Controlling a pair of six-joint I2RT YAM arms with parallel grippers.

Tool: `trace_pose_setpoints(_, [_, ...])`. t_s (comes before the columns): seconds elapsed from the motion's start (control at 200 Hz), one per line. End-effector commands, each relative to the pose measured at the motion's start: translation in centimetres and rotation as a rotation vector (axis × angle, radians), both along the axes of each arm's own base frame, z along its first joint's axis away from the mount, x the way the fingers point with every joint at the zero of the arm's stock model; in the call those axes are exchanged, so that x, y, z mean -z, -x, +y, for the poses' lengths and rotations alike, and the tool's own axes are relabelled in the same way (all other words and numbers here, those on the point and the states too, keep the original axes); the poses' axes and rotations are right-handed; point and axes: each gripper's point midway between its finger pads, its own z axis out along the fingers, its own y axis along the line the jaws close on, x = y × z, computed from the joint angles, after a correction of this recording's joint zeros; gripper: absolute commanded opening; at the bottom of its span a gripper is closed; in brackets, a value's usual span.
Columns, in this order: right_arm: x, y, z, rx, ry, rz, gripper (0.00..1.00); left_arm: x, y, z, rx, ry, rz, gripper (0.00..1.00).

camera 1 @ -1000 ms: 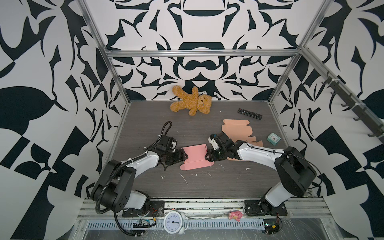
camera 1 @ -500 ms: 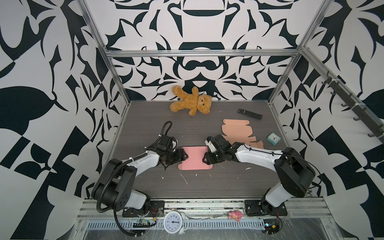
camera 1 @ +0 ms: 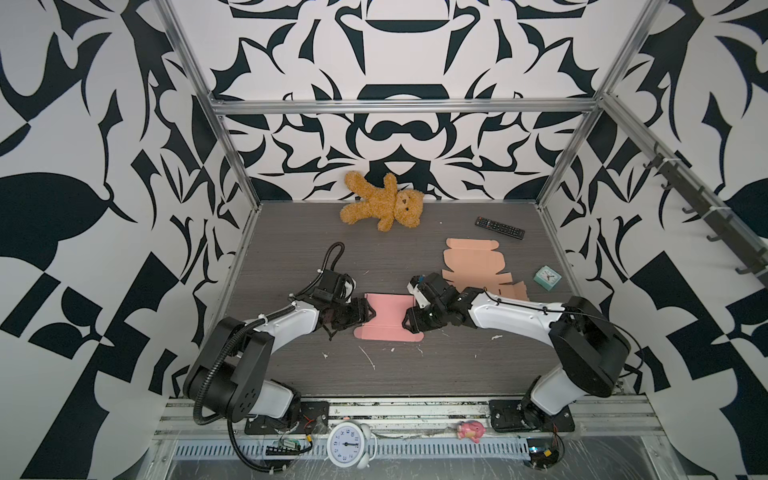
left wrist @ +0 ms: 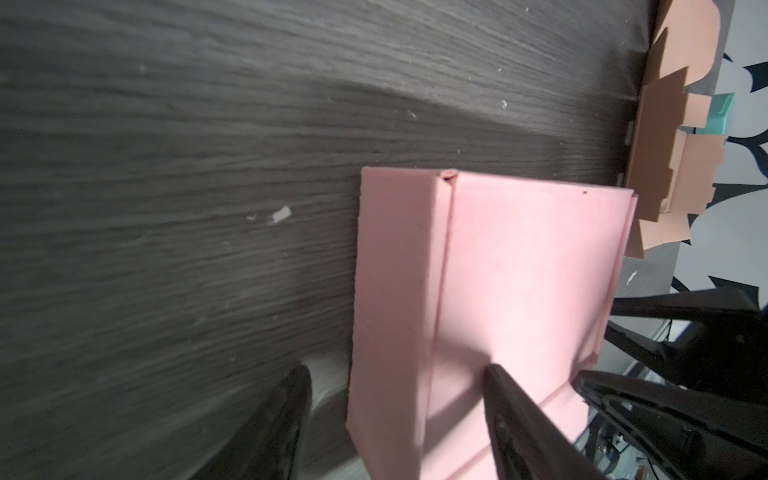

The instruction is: Fold the paper box

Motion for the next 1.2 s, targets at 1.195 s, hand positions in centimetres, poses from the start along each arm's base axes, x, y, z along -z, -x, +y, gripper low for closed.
trace_pose_setpoints(1.195, [-2.3,3.6,0.1,0.091,0.041,-0.034,0.64,-3.1,5.6,-0.3,0.113,0.022,-0.06,0.75])
